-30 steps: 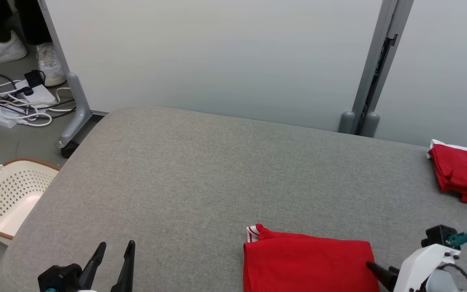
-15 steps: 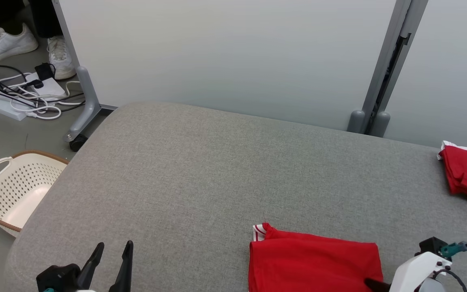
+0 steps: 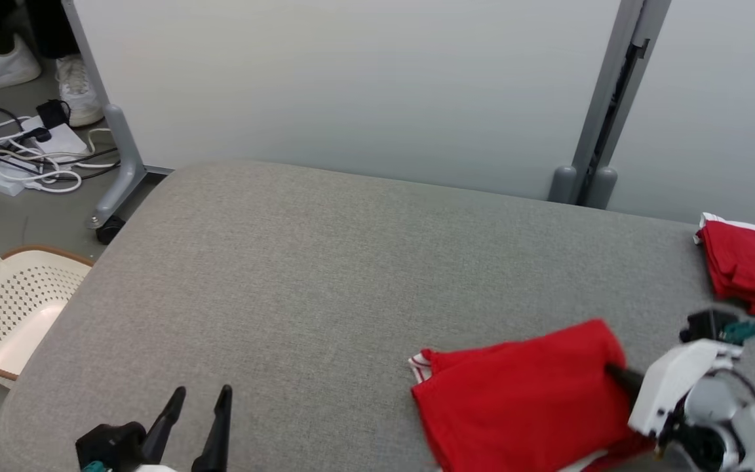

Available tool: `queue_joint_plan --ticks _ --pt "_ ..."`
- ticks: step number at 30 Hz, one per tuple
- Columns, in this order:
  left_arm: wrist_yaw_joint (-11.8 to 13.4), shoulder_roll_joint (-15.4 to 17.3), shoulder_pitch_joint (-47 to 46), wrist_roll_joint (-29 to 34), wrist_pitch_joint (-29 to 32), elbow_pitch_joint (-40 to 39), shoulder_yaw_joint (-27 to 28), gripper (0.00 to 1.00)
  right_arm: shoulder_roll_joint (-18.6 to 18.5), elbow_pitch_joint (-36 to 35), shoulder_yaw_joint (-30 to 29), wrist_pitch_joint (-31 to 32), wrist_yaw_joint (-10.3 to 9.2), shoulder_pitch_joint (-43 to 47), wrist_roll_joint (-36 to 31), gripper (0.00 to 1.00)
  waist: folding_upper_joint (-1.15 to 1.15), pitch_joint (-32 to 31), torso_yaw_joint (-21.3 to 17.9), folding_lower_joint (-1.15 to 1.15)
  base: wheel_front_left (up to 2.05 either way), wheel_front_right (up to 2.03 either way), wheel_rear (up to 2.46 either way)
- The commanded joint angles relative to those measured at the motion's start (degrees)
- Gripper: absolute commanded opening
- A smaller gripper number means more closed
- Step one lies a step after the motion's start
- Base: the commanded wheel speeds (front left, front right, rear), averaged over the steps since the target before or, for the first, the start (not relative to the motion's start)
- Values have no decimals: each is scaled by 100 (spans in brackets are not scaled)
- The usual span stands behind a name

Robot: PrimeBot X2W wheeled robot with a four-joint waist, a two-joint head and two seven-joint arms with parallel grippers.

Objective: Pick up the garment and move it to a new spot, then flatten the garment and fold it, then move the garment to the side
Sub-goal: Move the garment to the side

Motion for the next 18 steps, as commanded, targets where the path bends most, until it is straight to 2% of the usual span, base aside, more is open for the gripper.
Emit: queue_joint_plan --ticks 1,10,18 --pt "-50 -4 -136 58 -27 -2 -30 100 -104 -36 60 -105 11 -228 -16 0 0 60 -43 0 0 0 0" --pt "-229 -169 -563 231 -28 24 -266 100 -983 27 621 -523 11 -1433 -221 0 0 667 -8 0 0 0 0" --pt "-373 -321 -976 324 -99 154 -250 100 -1838 413 320 -839 11 -2569 -447 0 0 1499 69 0 0 0 0"
